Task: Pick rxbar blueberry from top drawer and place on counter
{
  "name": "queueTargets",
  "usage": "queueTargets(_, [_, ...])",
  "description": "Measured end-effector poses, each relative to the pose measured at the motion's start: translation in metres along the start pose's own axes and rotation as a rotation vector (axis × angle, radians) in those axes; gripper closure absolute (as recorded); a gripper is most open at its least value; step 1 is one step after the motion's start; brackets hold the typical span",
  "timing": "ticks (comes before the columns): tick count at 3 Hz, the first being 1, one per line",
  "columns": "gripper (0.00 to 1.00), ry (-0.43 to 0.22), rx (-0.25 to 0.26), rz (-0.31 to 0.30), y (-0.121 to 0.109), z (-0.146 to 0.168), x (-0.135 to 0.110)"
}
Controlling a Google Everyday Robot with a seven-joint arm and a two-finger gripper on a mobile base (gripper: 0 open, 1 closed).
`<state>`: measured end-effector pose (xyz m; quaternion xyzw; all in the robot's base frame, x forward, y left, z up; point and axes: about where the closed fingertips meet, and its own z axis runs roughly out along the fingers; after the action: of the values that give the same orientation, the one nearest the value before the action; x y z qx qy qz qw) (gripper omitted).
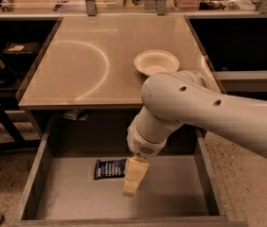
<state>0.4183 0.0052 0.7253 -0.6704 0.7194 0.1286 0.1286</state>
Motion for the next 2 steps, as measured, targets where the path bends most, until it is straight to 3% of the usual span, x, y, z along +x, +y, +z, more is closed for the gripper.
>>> queueTargets(1, [0.00,-0.077,-0.020,-0.003,-0.001,0.035,-0.023])
queueTargets(2, [0.00,-0.142,-0.043,0.010,-0.013,0.097,-0.040])
